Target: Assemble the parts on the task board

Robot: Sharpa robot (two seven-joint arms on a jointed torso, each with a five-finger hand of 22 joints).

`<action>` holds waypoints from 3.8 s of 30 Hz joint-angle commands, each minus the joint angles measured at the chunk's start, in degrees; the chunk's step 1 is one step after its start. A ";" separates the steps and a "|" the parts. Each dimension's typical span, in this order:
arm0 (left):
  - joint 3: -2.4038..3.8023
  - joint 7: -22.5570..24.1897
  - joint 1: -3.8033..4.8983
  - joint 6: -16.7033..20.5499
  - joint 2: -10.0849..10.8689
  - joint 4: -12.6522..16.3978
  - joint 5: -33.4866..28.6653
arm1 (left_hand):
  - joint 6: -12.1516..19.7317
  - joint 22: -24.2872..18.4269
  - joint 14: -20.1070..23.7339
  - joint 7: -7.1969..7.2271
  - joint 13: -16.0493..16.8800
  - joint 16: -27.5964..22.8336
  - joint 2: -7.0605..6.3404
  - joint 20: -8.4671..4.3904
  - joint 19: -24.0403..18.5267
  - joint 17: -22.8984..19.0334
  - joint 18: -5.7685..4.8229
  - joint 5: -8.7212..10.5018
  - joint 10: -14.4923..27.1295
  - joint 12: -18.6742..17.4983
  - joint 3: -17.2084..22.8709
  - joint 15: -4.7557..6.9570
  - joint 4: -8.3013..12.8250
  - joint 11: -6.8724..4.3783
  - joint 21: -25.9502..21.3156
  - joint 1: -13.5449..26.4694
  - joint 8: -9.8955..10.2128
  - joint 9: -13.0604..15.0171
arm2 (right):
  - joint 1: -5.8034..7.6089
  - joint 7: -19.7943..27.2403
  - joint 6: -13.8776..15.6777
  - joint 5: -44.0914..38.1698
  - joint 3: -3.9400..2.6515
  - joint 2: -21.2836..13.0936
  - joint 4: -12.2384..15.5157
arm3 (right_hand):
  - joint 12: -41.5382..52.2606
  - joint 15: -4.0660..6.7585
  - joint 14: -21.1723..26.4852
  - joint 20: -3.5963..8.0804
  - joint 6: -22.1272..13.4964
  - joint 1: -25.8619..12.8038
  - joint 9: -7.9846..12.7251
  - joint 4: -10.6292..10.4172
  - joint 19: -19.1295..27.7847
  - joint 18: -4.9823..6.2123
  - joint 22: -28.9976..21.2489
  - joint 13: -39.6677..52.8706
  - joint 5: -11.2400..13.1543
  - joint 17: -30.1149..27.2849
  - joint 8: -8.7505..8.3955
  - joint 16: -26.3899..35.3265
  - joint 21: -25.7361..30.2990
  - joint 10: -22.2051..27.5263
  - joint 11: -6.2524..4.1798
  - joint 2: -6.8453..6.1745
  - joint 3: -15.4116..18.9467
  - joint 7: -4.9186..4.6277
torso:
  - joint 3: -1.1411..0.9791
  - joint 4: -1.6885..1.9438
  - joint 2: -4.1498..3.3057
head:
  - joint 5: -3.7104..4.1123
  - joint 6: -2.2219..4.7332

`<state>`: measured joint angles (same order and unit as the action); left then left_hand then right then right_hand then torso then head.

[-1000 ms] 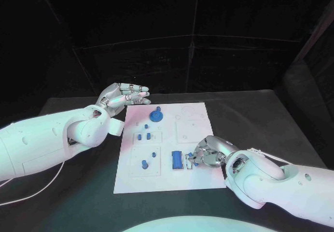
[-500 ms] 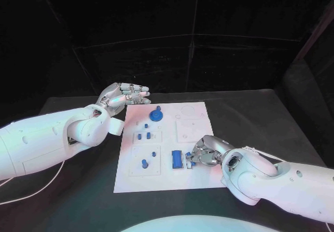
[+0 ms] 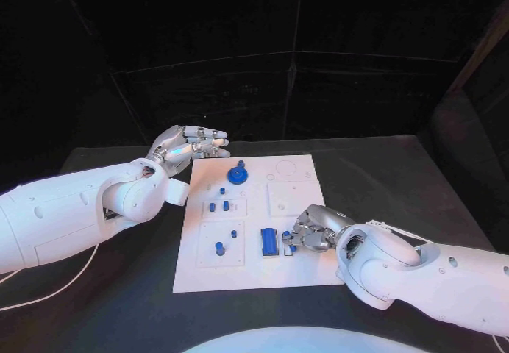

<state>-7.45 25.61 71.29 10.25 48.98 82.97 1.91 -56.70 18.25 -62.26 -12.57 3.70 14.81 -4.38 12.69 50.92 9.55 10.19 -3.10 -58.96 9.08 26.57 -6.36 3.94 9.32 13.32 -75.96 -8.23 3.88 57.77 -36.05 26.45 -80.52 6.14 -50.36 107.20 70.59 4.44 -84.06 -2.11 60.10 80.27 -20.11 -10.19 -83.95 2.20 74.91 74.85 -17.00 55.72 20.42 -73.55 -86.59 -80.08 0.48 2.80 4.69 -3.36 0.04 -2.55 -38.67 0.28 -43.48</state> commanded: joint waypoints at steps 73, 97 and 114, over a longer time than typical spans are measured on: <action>0.03 -0.10 0.08 -0.68 -0.09 -0.10 -0.21 | 0.58 -0.35 -0.12 0.11 -0.09 -0.47 0.06 0.10 0.19 -0.14 0.25 -0.27 0.45 -0.41 -0.13 -0.11 -0.39 0.08 -0.56 0.69 -0.28 -0.06 | -0.19 3.22 -4.02 -2.28 0.23 -1.94 1.32 | 2.03 0.73 -1.06 0.59 2.39 -2.20 -2.62 0.46 -3.04 -1.11 12.01 1.75 8.74 -0.03 0.42 -0.15 -0.17 -2.96 -2.19 -0.33 6.69 0.92 | 0.01 0.01 -0.05 | -0.27 0.26; 0.03 0.17 0.07 -0.35 -0.19 -0.29 -0.20 | 0.61 -0.45 -0.13 0.12 -0.09 -0.55 0.08 0.11 0.19 -0.16 0.26 -0.27 0.47 -0.41 -0.08 -0.11 -0.35 0.08 -0.61 0.65 -0.29 -0.06 | 0.16 19.58 -1.33 11.50 0.18 -4.61 1.47 | -11.37 -0.95 1.18 -0.69 -3.29 -4.73 -1.98 -1.29 3.81 1.21 5.06 -7.83 10.91 -9.27 -2.69 5.71 7.53 4.23 -0.03 -0.81 9.97 -1.61 | 0.19 0.10 0.45 | -0.11 0.93; 0.04 5.14 0.02 3.98 -2.55 -5.08 -6.01 | 1.87 -2.98 0.44 1.88 -0.11 -2.63 -0.70 0.75 -1.61 -0.53 0.27 -0.19 -0.80 -0.18 -2.34 -0.41 -1.95 -0.65 -2.79 2.83 0.34 -0.06 | 10.42 57.89 -8.38 60.57 -0.56 0.19 -22.34 | -57.51 -11.06 25.59 -10.20 -9.80 4.49 5.24 6.33 37.15 7.34 -40.65 -52.08 12.25 -45.31 -13.70 55.19 65.92 26.98 8.46 5.30 7.62 -8.73 | 0.70 0.28 2.75 | 1.85 7.66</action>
<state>-7.49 27.73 71.22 12.38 46.68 78.30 -1.27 -54.65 15.41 -62.02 -10.93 3.66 12.36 -4.93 13.41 49.56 9.07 10.18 -3.11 -59.89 9.16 24.52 -6.59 1.90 8.40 10.67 -73.75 -7.98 3.78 67.88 11.68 21.47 -31.60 5.67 -50.56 85.84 13.70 -6.46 -58.75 -11.74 49.91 84.84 -15.33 -4.26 -46.79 9.39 35.51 24.20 -4.86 11.16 7.08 -19.66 -22.18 -52.66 8.94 7.93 12.37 -12.16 0.59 -2.35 -36.58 1.90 -36.67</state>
